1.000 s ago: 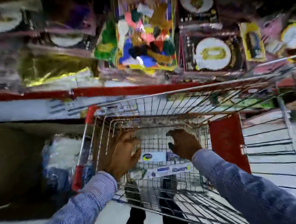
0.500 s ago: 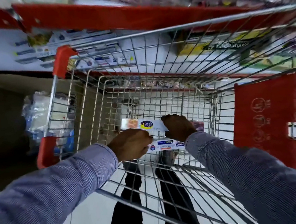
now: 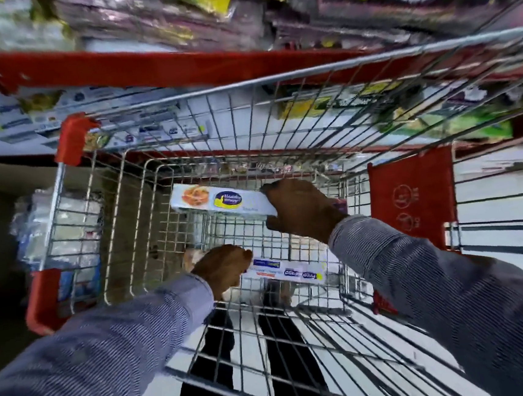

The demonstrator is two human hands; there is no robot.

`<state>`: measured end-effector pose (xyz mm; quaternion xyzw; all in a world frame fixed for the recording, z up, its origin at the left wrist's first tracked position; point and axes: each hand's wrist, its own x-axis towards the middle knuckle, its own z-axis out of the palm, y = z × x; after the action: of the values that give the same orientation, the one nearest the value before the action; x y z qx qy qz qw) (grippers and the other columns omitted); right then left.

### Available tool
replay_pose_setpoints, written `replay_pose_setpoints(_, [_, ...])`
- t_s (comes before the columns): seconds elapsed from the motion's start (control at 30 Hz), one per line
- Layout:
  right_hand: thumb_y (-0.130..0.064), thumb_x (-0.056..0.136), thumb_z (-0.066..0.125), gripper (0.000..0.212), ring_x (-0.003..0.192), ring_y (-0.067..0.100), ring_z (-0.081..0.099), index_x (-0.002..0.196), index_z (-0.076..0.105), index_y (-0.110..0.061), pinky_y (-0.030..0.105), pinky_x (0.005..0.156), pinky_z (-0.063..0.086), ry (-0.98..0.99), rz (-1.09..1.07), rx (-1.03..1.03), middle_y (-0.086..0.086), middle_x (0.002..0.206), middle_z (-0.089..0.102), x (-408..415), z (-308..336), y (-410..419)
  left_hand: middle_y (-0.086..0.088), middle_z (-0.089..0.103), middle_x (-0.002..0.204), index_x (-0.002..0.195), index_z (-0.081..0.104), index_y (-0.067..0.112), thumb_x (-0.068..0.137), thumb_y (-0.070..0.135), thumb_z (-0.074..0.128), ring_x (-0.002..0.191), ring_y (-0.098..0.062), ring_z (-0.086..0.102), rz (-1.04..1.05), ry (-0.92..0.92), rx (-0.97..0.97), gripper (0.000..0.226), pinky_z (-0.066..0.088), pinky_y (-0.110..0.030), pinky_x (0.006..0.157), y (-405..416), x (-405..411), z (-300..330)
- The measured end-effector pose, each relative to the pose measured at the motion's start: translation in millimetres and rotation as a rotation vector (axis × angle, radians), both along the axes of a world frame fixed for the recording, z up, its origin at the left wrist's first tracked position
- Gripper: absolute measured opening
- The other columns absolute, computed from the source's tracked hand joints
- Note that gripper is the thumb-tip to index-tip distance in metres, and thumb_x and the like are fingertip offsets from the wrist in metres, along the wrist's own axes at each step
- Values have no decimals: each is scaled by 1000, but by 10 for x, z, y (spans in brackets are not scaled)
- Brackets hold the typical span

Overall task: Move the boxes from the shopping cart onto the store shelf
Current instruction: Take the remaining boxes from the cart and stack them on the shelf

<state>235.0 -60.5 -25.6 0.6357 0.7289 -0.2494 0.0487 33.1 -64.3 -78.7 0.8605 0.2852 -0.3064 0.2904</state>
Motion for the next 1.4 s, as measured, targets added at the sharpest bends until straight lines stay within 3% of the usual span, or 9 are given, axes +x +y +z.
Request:
replay_pose_setpoints(0.13, [-41, 81, 63, 55, 111, 35, 59, 124, 55, -8, 40, 91, 47, -33, 75, 83, 16, 120, 65, -13, 508, 144, -19, 61, 122, 134, 49, 3, 88, 15, 65, 106, -39, 59, -122, -116, 46, 50, 52, -44, 86, 188, 19, 534])
replay_pose_setpoints(0.23, [-45, 81, 63, 53, 108, 34, 61, 121, 55, -10, 39, 87, 49, -56, 87, 115, 16, 118, 64, -35, 1175, 307, -13, 73, 102, 118, 64, 4, 64, 23, 87, 86, -35, 70, -130, -256, 193, 62, 60, -36, 68, 363, -108, 1192])
replay_pose_setpoints(0.37, [-46, 82, 63, 49, 107, 32, 61, 118, 57, -14, 36, 87, 48, -87, 113, 177, 14, 115, 66, -79, 2143, 497, -10, 71, 112, 118, 60, 17, 67, 38, 67, 95, -34, 68, -78, -387, 369, 55, 58, -38, 70, 525, -166, 2211])
replay_pose_setpoints(0.5, [-43, 80, 65, 48, 104, 33, 62, 118, 59, -15, 36, 82, 50, -146, 119, 300, 15, 114, 67, -95, 3381, 711, 2, 74, 103, 115, 62, 30, 60, 51, 75, 88, -22, 70, -60, -498, 609, 60, 57, -28, 62, 760, -317, 3314])
replay_pose_setpoints(0.67, [-39, 78, 68, 37, 92, 34, 66, 104, 65, -13, 35, 70, 51, -182, 95, 420, 14, 99, 70, -115, 4388, 745, 9, 71, 114, 124, 53, 40, 68, 57, 64, 100, -17, 65, -20, -591, 704, 60, 49, -28, 68, 874, -299, 4346])
replay_pose_setpoints(0.83, [-37, 79, 69, 53, 112, 31, 55, 125, 58, -14, 38, 94, 48, -186, 42, 556, 15, 119, 60, -22, 5269, 784, 7, 73, 108, 120, 54, 40, 64, 60, 64, 98, -19, 66, 1, -644, 821, 60, 51, -31, 70, 1045, -190, 5195])
replay_pose_setpoints(1.07, [-30, 82, 67, 42, 110, 35, 54, 116, 59, -6, 41, 93, 47, -235, -46, 605, 18, 117, 55, 339, 5801, 958, 5, 75, 98, 104, 64, 33, 66, 48, 72, 94, -19, 67, 55, -663, 846, 42, 50, -31, 71, 1256, 115, 5917])
replay_pose_setpoints(1.23, [-25, 84, 63, 36, 115, 35, 50, 114, 57, -7, 39, 94, 43, -247, -122, 587, 19, 121, 52, 678, 5804, 1240, 3, 73, 110, 113, 66, 30, 68, 47, 74, 102, -22, 65, 85, -649, 853, 49, 52, -35, 82, 1413, 372, 6064])
replay_pose_setpoints(1.4, [-21, 84, 60, 33, 115, 38, 50, 112, 56, -3, 39, 96, 44, -253, -183, 582, 25, 121, 53, 985, 5781, 1616, 0, 61, 126, 128, 57, 31, 72, 50, 75, 115, -23, 53, 147, -642, 836, 62, 42, -35, 95, 1598, 581, 6049])
